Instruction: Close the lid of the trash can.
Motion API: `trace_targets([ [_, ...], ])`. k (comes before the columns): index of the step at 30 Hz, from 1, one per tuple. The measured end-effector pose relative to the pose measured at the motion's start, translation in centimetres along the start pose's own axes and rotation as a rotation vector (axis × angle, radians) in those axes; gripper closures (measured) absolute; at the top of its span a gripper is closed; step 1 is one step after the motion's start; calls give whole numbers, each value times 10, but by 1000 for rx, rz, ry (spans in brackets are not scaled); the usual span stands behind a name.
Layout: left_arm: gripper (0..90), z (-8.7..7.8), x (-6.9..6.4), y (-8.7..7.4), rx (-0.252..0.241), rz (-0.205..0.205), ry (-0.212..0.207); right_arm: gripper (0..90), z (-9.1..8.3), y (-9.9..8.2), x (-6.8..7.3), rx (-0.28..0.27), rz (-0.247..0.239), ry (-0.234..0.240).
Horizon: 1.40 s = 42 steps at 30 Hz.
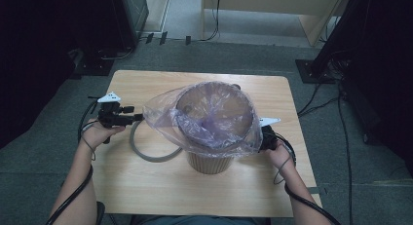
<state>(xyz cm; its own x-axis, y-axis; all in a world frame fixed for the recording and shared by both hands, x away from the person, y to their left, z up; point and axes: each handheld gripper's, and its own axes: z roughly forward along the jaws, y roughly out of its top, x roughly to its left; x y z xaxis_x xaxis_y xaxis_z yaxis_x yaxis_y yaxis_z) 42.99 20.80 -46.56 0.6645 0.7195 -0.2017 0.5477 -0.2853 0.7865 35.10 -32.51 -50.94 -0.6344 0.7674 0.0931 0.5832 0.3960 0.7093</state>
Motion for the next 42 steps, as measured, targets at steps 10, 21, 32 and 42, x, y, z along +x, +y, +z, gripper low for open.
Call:
trace_targets([
  [10,353,6,5,-8,24,7,22,207,8,-5,2,-6,-74,-8],
  [21,354,14,7,-13,51,27,36,145,13,-7,2,-33,-90,-12],
  [32,380,22,8,-18,114,41,72,139,14,-7,3,-34,-79,-19],
  [42,489,24,5,-17,155,45,109,133,14,-6,4,-33,-78,-22],
])
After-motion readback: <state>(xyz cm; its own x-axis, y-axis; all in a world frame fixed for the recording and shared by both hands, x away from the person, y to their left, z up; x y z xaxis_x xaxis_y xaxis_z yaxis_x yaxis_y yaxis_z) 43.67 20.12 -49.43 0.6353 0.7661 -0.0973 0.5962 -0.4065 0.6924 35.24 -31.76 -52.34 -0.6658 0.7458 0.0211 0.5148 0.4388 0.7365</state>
